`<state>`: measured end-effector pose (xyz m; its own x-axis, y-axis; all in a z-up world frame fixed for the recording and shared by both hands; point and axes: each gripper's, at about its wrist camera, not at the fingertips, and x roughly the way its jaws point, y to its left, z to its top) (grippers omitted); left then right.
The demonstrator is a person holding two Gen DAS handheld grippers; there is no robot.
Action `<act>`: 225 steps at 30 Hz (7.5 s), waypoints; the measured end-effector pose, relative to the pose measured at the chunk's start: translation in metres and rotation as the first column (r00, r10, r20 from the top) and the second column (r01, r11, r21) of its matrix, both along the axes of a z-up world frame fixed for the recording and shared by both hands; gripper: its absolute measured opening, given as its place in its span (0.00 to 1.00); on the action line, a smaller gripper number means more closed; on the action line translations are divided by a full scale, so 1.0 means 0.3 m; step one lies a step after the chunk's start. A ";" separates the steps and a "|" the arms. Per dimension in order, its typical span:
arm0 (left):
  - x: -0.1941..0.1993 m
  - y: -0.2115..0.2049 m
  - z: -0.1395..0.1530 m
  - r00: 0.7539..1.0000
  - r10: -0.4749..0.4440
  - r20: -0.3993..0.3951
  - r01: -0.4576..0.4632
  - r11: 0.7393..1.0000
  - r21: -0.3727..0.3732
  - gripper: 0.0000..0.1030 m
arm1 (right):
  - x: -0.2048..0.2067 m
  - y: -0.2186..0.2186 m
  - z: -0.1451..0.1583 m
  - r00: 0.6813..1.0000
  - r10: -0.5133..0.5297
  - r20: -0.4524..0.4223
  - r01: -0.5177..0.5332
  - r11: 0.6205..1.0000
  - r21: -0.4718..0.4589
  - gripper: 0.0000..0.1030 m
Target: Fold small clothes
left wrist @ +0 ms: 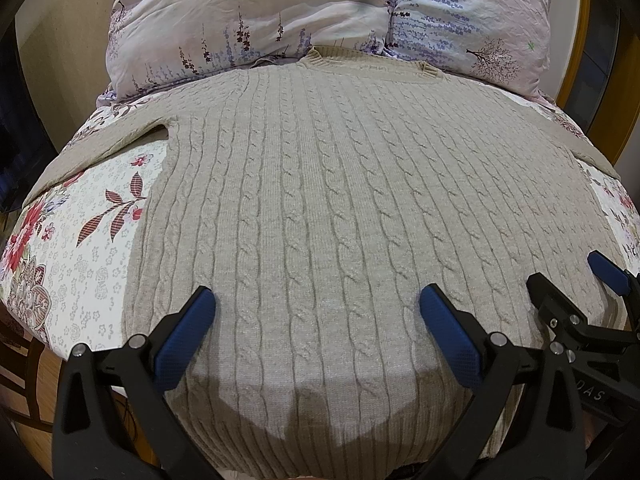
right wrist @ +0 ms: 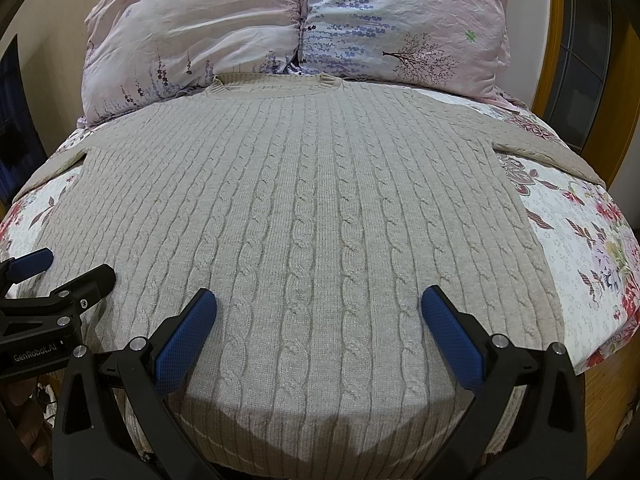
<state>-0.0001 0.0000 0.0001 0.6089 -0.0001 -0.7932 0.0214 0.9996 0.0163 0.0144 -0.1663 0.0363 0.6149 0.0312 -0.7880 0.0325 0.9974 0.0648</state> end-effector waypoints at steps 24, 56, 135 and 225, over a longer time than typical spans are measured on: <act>0.004 -0.004 -0.001 1.000 0.005 -0.004 -0.005 1.000 -0.001 0.98 | 0.010 -0.001 0.000 1.000 -0.005 -0.023 0.005 1.000 -0.003 0.99; 0.008 0.000 0.004 1.000 -0.018 -0.017 0.018 1.000 0.004 0.98 | 0.004 -0.041 -0.003 0.994 0.097 0.052 -0.099 0.995 0.034 0.99; 0.605 0.245 0.075 0.997 -0.067 0.036 0.074 0.734 -0.675 0.86 | 0.693 -0.522 0.094 0.956 -0.292 0.017 0.254 0.858 0.446 0.09; 0.389 1.157 0.071 0.771 0.633 -0.070 -0.416 0.417 -0.808 0.07 | 0.701 -0.148 0.080 0.985 0.093 -0.145 -0.032 0.925 0.379 0.48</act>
<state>0.1168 0.3470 0.0215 0.8521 -0.1317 -0.5065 -0.4071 0.4414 -0.7996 0.2246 -0.2107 0.0605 0.4717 0.3762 -0.7975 0.0114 0.9018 0.4321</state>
